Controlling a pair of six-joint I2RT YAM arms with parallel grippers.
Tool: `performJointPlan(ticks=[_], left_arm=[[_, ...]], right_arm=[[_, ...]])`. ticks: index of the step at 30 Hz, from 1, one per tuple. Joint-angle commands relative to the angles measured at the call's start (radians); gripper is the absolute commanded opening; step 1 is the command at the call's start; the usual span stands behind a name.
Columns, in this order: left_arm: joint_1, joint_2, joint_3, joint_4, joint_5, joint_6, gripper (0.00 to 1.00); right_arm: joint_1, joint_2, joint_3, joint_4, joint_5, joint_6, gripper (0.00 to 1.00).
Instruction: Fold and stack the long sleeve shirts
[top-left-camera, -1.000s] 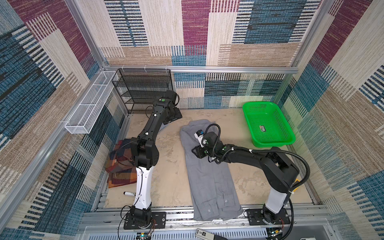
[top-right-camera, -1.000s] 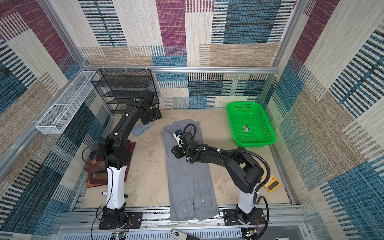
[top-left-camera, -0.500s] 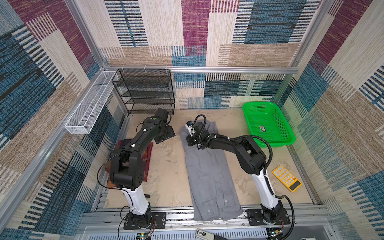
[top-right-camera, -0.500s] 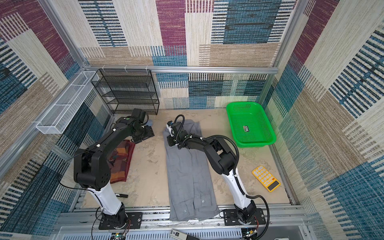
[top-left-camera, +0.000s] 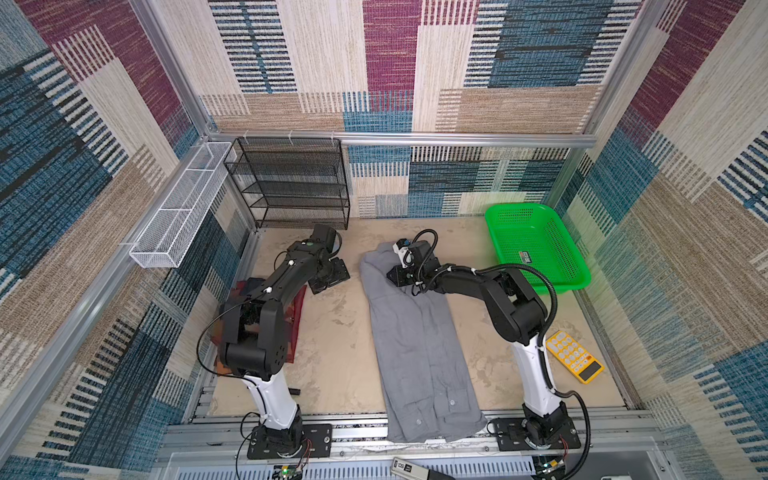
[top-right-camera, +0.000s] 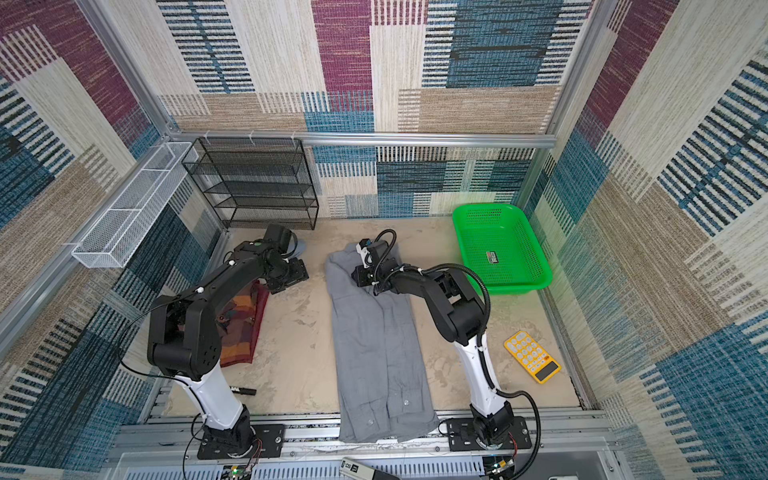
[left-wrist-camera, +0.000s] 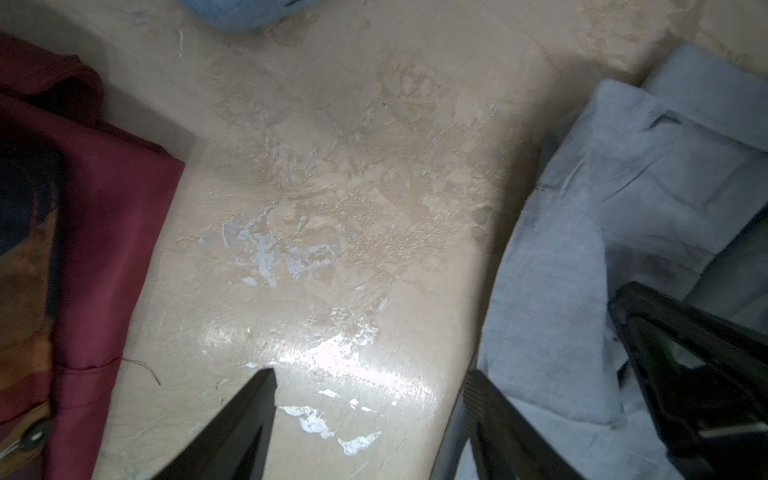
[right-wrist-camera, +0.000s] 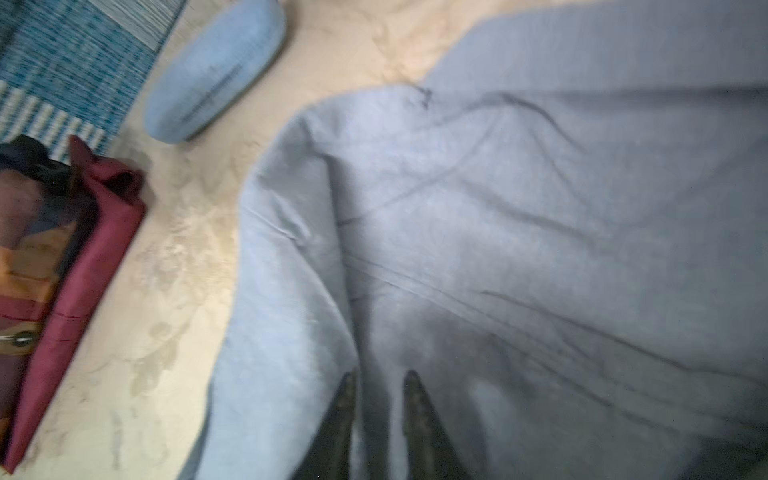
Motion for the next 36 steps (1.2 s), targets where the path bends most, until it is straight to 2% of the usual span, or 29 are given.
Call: performJointPlan(ticks=[1,3,8,12,14,19,22,29,32,36], left_arm=[[0.010,-0.029,-0.013,0.018,0.000,0.004,0.75],[0.017,-0.040,-0.024,0.016,0.003,0.008,0.75],[0.037,-0.068,-0.061,0.019,0.004,0.018,0.75],[0.055,-0.079,-0.082,0.031,0.009,0.021,0.75],[0.060,-0.077,-0.079,0.032,0.016,0.019,0.74],[0.069,-0.075,-0.081,0.037,0.023,0.019,0.74],[0.074,-0.072,-0.088,0.045,0.032,0.018,0.74],[0.075,-0.059,-0.081,0.043,0.044,0.012,0.74],[0.075,-0.061,-0.082,0.042,0.040,0.014,0.74],[0.075,-0.054,-0.082,0.044,0.045,0.013,0.74]], right_arm=[[0.022,-0.010,0.064,0.041,-0.060,-0.040,0.54],[0.030,0.054,0.150,-0.022,-0.053,-0.068,0.60],[0.043,0.162,0.259,-0.083,-0.059,-0.099,0.70],[0.064,0.190,0.304,-0.097,-0.013,-0.136,0.72],[0.068,0.217,0.338,-0.117,0.001,-0.151,0.64],[0.067,0.253,0.367,-0.133,-0.009,-0.166,0.19],[0.067,0.220,0.328,-0.107,-0.003,-0.167,0.02],[0.034,0.104,0.210,-0.028,-0.015,-0.140,0.00],[-0.027,0.056,0.124,0.073,-0.121,-0.058,0.00],[-0.092,0.102,0.142,0.088,-0.232,0.020,0.00]])
